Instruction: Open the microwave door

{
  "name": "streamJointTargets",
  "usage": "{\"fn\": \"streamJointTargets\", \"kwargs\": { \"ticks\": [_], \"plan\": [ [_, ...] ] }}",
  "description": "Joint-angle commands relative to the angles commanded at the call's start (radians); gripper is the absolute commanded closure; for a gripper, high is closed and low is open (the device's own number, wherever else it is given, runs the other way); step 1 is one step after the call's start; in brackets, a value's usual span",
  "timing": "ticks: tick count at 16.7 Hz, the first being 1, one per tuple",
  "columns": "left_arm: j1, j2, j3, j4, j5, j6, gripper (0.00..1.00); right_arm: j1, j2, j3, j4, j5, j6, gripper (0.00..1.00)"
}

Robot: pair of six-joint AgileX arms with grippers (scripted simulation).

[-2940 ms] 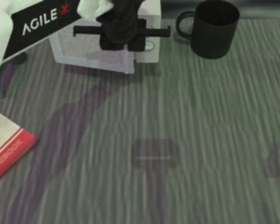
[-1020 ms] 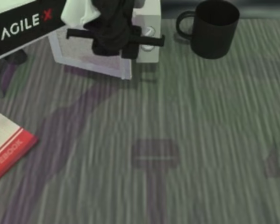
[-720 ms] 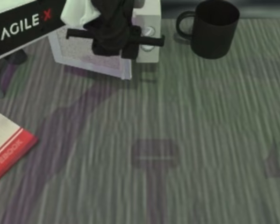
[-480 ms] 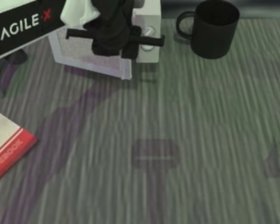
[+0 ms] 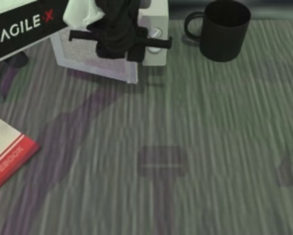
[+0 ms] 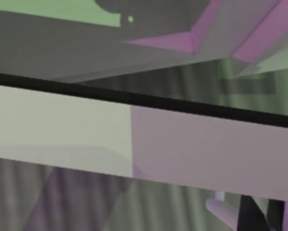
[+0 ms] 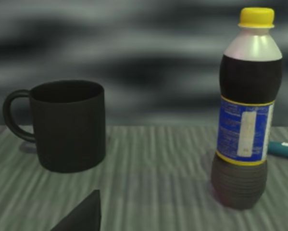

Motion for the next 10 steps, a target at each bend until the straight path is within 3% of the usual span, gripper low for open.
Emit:
{"fn": "streamJointTargets", "kwargs": {
  "ticks": [10],
  "plan": [
    [-0.003, -0.009, -0.018, 0.008, 0.012, 0.011, 1.0, 0.0, 0.0, 0.0, 0.0, 0.0, 0.0, 0.0]
  ]
}}
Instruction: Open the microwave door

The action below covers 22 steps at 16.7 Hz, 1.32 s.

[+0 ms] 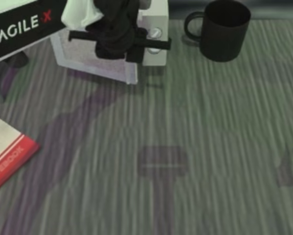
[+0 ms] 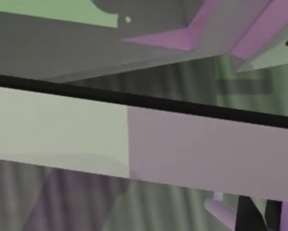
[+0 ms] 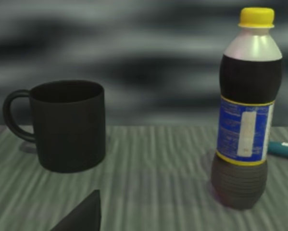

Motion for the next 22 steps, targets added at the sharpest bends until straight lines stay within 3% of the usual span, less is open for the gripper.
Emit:
{"fn": "streamJointTargets", "kwargs": {
  "ticks": [6, 22],
  "plan": [
    [0.027, -0.083, -0.115, 0.05, 0.052, 0.106, 1.0, 0.0, 0.0, 0.0, 0.0, 0.0, 0.0, 0.0],
    [0.027, -0.083, -0.116, 0.051, 0.053, 0.106, 1.0, 0.0, 0.0, 0.0, 0.0, 0.0, 0.0, 0.0]
  ]
}}
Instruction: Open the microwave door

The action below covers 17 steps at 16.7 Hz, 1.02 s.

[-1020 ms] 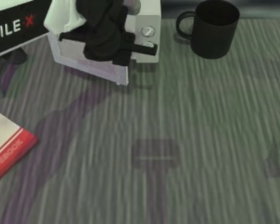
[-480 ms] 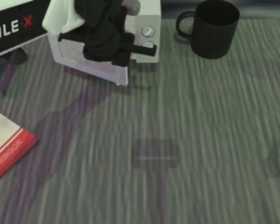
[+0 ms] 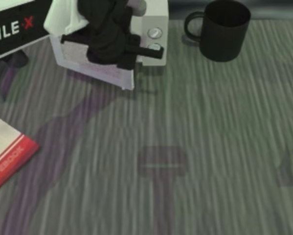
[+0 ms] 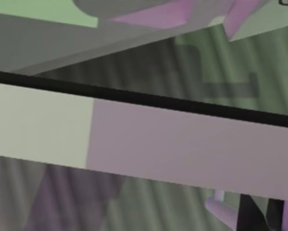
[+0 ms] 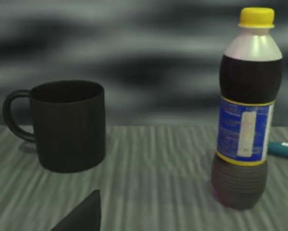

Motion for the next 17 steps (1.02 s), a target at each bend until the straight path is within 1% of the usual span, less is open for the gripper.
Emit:
{"fn": "streamJointTargets", "kwargs": {
  "ticks": [8, 10, 17],
  "plan": [
    [0.0, 0.0, 0.0, 0.0, 0.0, 0.0, 1.0, 0.0, 0.0, 0.0, 0.0, 0.0, 0.0, 0.0],
    [-0.005, 0.001, -0.006, 0.001, 0.007, 0.0, 1.0, 0.0, 0.0, 0.0, 0.0, 0.0, 0.0, 0.0],
    [0.033, -0.082, -0.113, 0.038, 0.073, 0.126, 1.0, 0.0, 0.0, 0.0, 0.0, 0.0, 0.0, 0.0]
  ]
}}
